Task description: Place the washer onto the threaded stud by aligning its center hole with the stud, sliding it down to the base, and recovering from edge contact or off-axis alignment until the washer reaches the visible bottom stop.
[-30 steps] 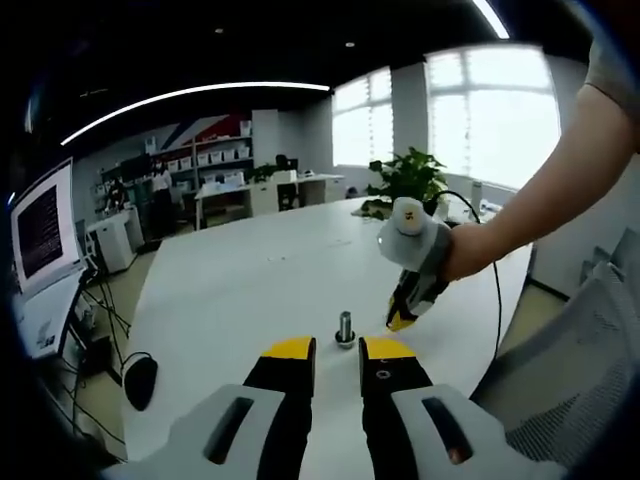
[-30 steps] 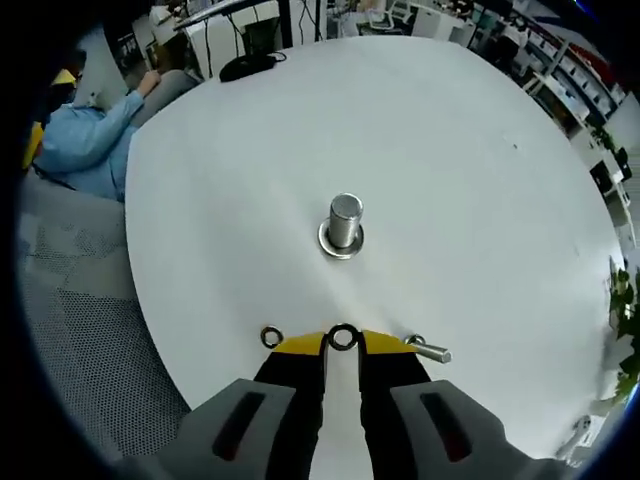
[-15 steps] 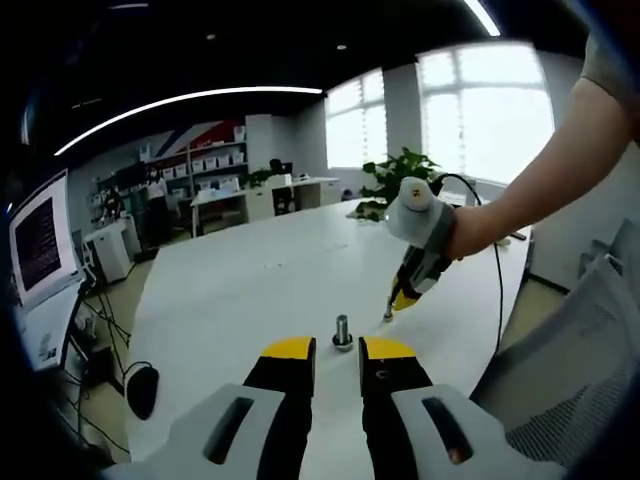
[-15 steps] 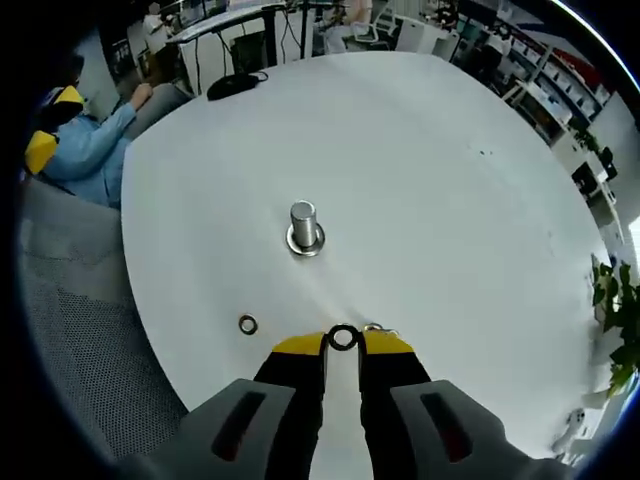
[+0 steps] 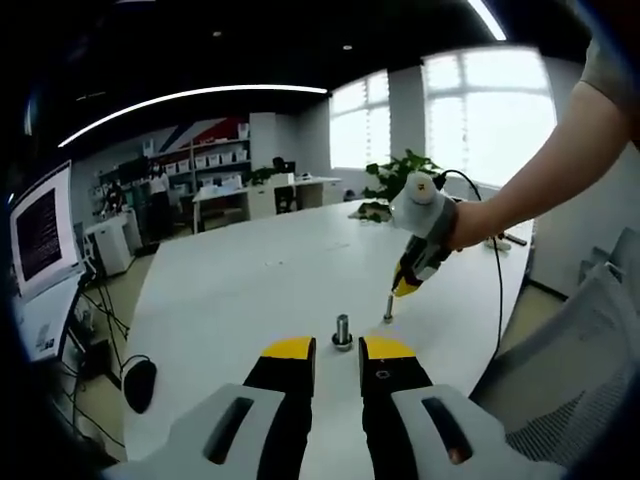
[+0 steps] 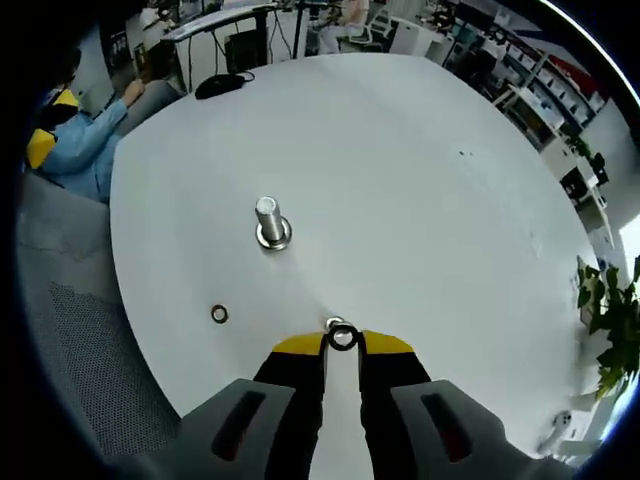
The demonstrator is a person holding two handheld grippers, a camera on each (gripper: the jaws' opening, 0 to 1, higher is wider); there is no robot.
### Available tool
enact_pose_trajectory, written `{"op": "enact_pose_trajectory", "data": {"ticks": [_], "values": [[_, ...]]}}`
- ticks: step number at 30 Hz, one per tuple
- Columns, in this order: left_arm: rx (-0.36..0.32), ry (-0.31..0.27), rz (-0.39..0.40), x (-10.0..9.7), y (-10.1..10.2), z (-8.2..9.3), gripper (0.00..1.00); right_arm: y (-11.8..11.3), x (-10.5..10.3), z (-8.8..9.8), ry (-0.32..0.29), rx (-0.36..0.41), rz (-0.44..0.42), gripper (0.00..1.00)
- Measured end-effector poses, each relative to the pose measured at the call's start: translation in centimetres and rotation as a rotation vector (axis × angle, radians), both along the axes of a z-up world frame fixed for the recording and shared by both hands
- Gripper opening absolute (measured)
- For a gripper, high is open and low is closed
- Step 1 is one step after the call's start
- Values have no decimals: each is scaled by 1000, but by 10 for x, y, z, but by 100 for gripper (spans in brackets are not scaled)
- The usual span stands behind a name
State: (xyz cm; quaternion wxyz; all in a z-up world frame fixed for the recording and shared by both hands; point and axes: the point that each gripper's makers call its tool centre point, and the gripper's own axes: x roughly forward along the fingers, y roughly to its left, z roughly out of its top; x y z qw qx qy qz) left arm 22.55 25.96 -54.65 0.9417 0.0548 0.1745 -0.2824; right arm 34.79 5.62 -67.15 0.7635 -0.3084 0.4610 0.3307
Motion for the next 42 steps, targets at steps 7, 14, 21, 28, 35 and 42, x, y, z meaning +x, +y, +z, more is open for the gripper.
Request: {"op": "enact_pose_trajectory", "data": {"ticks": [7, 14, 21, 28, 35, 42], "values": [[-6, 5, 12, 1, 3, -1, 15, 3, 4, -6, 10, -13, 29, 14], [1, 8, 6, 1, 1, -2, 15, 2, 6, -13, 26, -40, 45, 14], [-4, 16, 16, 1, 3, -4, 15, 0, 6, -16, 37, -49, 49, 14], [1, 18, 16, 1, 3, -4, 15, 0, 6, -20, 32, -65, 63, 14], [4, 21, 21, 1, 4, -5, 15, -4, 6, -23, 37, -66, 61, 14], [-3, 23, 24, 1, 5, -5, 15, -4, 5, -19, 26, -60, 52, 16]]}}
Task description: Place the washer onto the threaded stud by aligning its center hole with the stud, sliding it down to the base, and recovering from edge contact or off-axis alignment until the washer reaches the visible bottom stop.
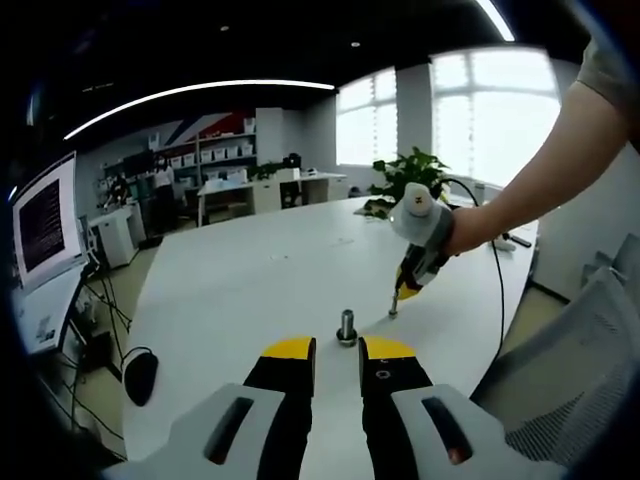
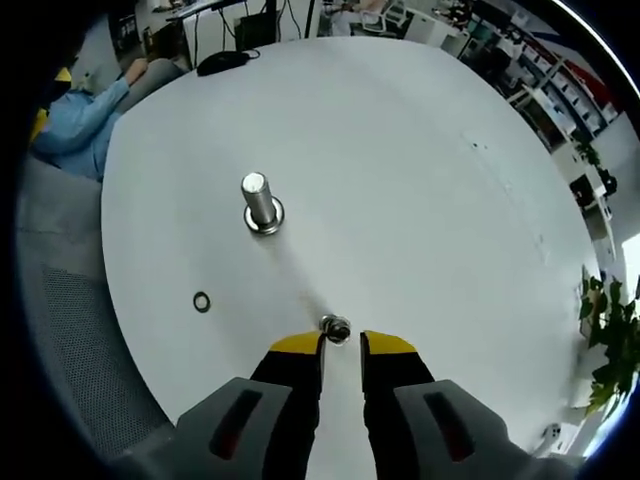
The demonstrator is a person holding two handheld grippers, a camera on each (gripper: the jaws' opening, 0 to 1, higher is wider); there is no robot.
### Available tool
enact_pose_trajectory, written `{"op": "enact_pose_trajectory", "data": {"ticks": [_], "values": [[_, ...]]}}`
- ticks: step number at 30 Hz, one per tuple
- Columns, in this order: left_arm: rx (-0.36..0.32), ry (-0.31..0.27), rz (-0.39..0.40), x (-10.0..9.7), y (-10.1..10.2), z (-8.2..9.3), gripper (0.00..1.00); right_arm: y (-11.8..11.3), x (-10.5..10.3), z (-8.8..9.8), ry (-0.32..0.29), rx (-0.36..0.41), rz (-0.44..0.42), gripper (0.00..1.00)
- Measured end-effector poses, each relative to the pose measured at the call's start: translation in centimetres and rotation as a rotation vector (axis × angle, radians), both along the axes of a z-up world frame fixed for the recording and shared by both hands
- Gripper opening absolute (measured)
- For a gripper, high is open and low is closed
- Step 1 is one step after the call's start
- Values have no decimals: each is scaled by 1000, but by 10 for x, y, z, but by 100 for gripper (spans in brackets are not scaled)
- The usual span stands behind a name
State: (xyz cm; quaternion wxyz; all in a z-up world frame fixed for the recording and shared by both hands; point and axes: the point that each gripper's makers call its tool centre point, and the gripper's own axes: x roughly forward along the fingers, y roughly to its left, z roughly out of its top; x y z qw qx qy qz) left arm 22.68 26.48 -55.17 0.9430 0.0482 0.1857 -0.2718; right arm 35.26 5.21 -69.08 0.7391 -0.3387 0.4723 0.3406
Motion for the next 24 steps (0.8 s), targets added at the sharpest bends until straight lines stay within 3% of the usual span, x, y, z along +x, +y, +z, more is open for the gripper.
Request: {"op": "enact_pose_trajectory", "data": {"ticks": [11, 24], "values": [[-7, 1, -10, -1, -2, 1, 15, 4, -5, 10, -25, 13, 5, 18], [-20, -4, -21, -2, -5, 3, 15, 0, -24, 21, -54, 42, -36, 19]]}}
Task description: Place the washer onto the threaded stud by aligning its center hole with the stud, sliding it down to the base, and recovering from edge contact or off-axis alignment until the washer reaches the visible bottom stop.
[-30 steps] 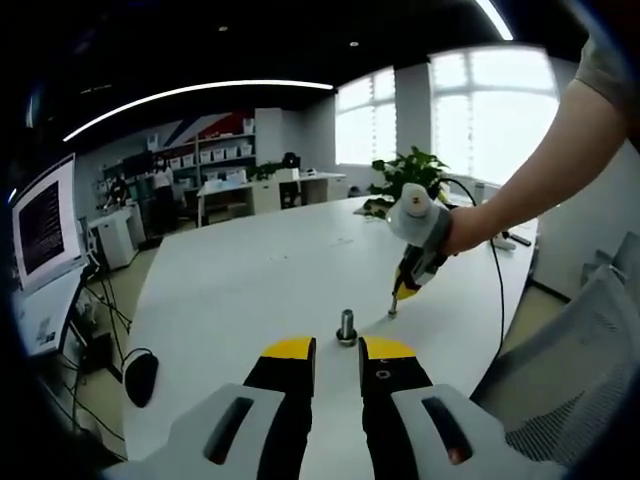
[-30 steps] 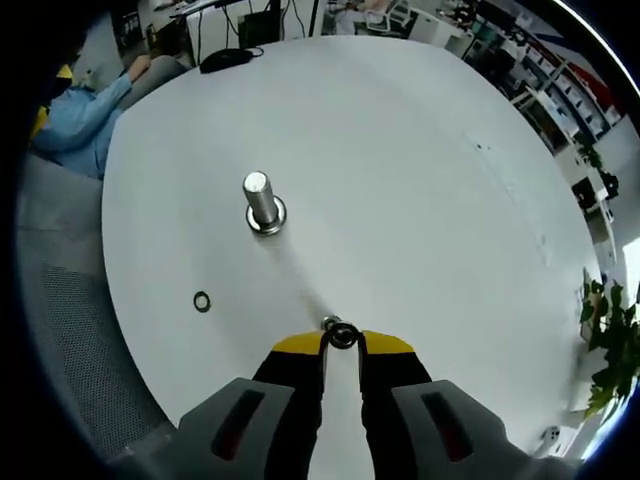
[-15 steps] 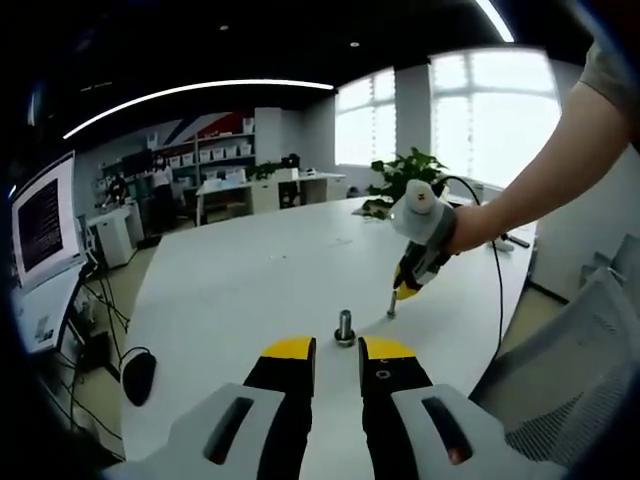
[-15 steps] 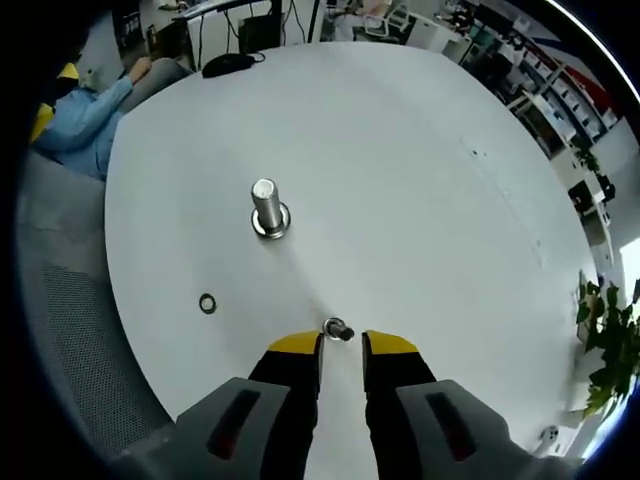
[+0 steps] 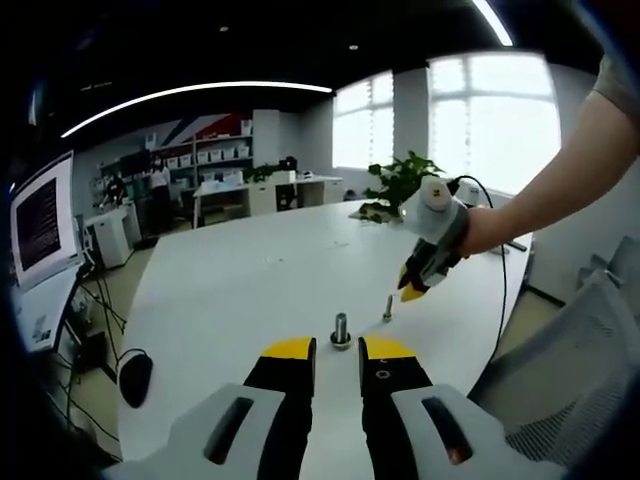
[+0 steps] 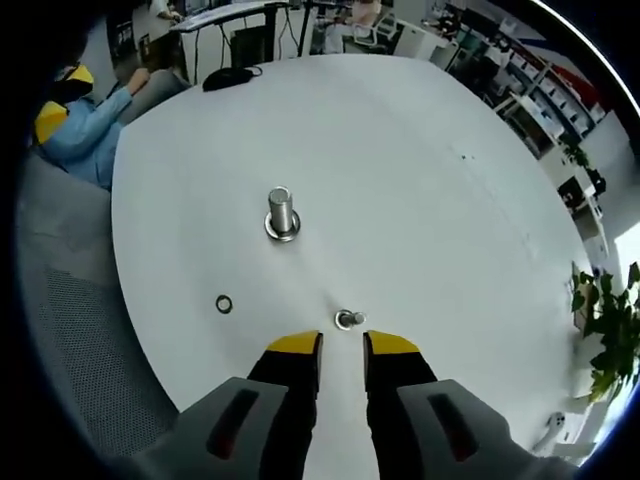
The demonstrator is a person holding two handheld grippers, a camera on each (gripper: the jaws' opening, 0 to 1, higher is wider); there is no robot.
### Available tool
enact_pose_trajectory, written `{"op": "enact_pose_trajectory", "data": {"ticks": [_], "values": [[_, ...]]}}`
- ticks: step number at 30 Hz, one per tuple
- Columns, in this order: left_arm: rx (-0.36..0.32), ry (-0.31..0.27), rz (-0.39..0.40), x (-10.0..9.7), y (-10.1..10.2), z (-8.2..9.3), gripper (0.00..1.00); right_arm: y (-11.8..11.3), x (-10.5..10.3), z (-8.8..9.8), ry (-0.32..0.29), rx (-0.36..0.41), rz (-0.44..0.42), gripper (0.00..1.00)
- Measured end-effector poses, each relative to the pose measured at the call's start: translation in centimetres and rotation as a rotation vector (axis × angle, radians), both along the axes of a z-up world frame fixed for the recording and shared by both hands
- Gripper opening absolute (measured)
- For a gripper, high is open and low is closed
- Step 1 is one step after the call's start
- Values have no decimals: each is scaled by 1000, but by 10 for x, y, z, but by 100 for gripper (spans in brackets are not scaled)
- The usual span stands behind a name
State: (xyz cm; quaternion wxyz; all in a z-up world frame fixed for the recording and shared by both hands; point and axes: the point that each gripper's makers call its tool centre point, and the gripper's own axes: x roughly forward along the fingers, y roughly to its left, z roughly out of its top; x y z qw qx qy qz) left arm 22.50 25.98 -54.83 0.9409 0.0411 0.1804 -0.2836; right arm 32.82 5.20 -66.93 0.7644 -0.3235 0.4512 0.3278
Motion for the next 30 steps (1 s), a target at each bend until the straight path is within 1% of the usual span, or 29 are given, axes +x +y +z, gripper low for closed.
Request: {"op": "enact_pose_trajectory", "data": {"ticks": [5, 12, 16, 19, 24, 29, 30], "values": [[2, -7, -6, 0, -1, 1, 15, -3, -13, -2, 6, 27, -41, 19], [0, -17, -13, 0, -3, 4, 15, -2, -36, -13, 24, 42, -58, 19], [6, -27, -21, 0, -5, 5, 15, 1, -43, -20, 41, 60, -79, 20], [9, -27, -25, 0, -6, 5, 15, 6, -49, -21, 48, 69, -78, 20], [4, -24, -22, 0, -5, 5, 15, 19, -51, -20, 55, 93, -66, 20], [6, -18, -35, -3, -9, 3, 15, 33, -58, -31, 81, 111, -46, 24], [8, -19, -36, -3, -9, 3, 15, 34, -61, -35, 89, 98, -39, 24]]}}
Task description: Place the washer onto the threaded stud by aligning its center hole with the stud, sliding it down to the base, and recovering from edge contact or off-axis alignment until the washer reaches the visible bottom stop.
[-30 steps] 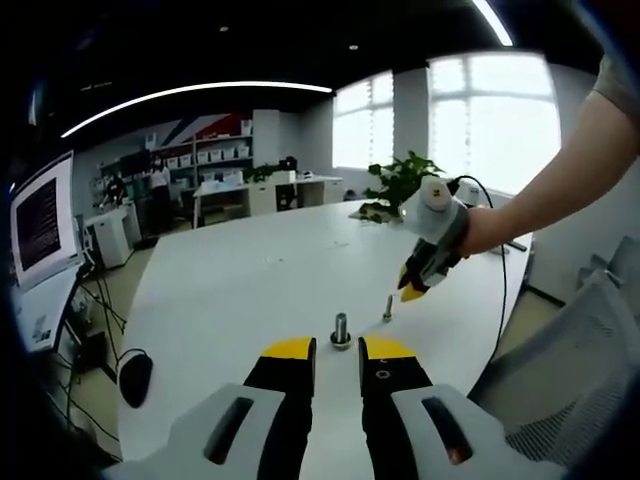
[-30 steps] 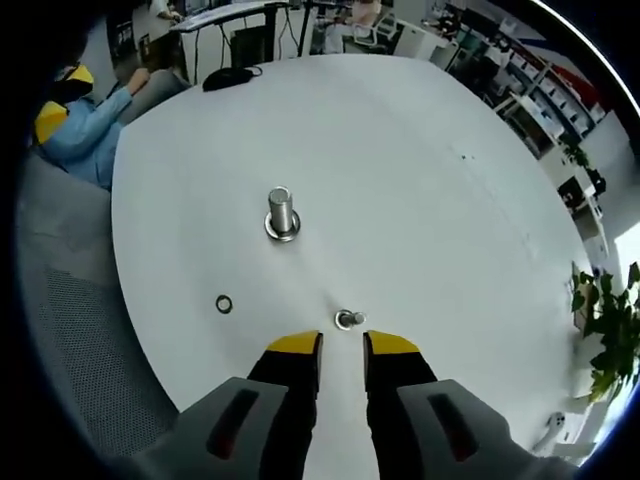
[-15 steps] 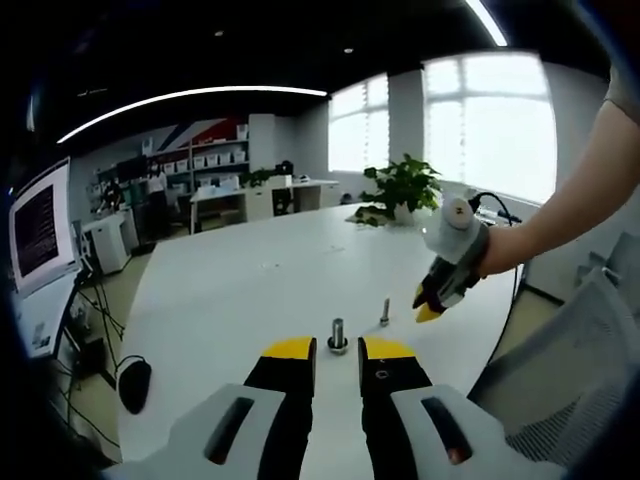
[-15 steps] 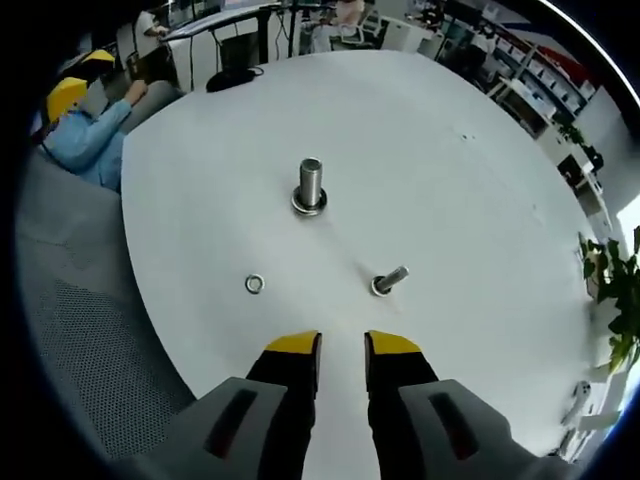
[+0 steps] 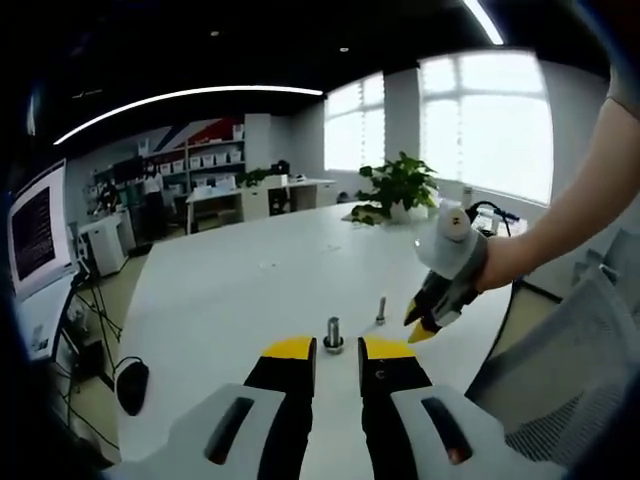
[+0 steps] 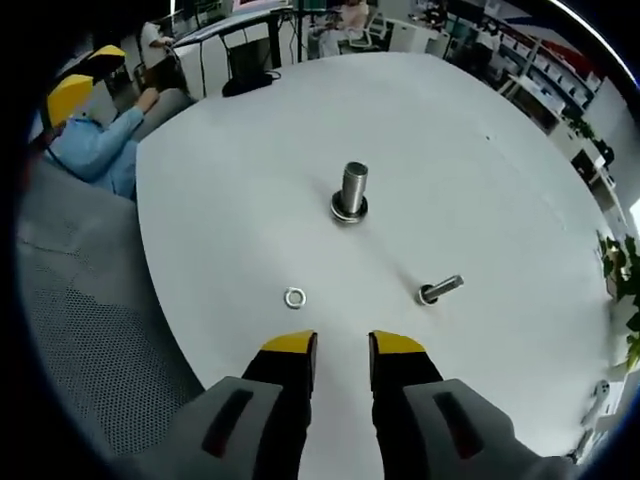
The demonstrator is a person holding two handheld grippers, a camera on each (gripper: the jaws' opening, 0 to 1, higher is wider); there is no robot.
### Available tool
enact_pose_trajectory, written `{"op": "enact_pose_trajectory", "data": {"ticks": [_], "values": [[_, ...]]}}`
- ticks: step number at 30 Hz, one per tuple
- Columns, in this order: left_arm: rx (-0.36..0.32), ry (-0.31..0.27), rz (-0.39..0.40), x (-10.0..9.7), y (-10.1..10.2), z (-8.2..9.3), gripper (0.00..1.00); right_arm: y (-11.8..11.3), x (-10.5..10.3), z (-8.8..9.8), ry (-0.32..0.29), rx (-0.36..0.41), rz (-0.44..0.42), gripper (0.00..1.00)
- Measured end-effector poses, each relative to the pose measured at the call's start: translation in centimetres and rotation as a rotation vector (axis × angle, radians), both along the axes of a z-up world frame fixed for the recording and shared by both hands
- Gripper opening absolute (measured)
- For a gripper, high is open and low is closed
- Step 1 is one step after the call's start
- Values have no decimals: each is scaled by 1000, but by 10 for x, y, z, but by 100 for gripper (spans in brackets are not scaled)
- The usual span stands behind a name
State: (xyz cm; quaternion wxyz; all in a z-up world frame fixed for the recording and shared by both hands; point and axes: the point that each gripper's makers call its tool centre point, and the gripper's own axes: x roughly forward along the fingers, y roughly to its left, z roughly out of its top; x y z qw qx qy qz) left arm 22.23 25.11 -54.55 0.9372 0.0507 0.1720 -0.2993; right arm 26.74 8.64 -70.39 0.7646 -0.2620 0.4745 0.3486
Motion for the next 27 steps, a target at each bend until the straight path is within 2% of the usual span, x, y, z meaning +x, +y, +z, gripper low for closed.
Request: {"op": "enact_pose_trajectory", "data": {"ticks": [16, 27], "values": [[2, -8, -20, 0, -4, 2, 15, 32, -4, -9, 35, -3, 71, 25], [-19, -5, 0, 1, 0, 3, 15, 38, -13, -23, 63, -27, 109, 26]]}}
